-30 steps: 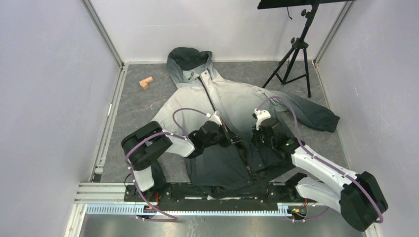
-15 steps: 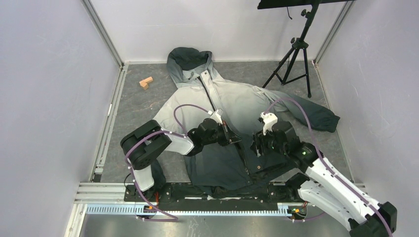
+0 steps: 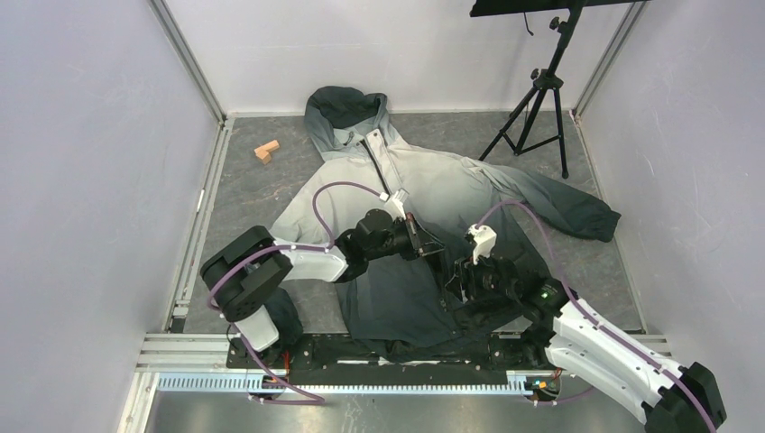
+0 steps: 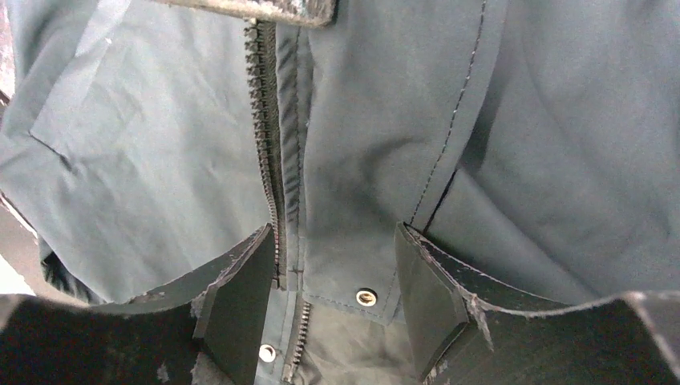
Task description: Zip up the jacket
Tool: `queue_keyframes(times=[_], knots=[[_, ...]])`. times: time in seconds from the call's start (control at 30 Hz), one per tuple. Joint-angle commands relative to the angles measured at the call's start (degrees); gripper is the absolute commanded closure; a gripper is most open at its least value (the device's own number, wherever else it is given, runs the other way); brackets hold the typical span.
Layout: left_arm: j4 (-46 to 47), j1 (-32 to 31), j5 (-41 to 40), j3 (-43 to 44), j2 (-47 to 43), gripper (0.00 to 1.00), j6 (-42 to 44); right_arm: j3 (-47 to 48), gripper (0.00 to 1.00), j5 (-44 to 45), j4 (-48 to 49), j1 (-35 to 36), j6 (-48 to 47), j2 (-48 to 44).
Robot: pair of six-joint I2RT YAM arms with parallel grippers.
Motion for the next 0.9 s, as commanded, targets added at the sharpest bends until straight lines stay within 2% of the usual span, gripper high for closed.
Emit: queue_keyframes(times=[0.0,0.07,0.2,0.33,0.37,0.43,0.63,0.77,0.87], knots=[[-2.3,-0.5,-0.6,3.2,-3.6,0.98,2.4,-0.4,0.37,3.4,7.1,0.3,2.8,-1.4],[-7.9,-2.0,-3.7,5.0,-4.9,0.98,4.9,-0.5,0.35,2.7,8.9,0.3,2.8,-3.4],[-17.5,-6.4,-13.6,8.3,-8.1,0.98,9.4,-2.4,0.32,-5.6,15.8,0.4,4.1,-3.7],[-16.5,-6.5,-16.1,7.5,-9.7,0.98,7.3,-2.6,0.33,3.5,14.7,0.4,4.1,-4.1],[-16.1,-6.6,-15.8,7.6,-9.8,0.98,7.1,-2.7,0.36,5.5,14.6,0.4,4.3,-3.8],[-16.1,-6.6,-15.5,8.0,-9.9,0.98,6.8,-2.7,0.48,7.9,14.1,0.4,4.5,-3.1],[-16.1,-6.6,-12.9,9.3,-9.8,0.98,6.7,-4.5,0.98,9.9,15.9,0.3,4.1,-3.7],[-18.6,-6.1,-12.2,10.3,-10.3,0.98,7.9,-4.0,1.0,10.4,15.3,0.3,3.3,-4.5],[-21.5,-4.2,-9.3,11.1,-10.5,0.96,8.2,-2.2,1.0,10.5,11.1,0.3,3.2,-4.6]])
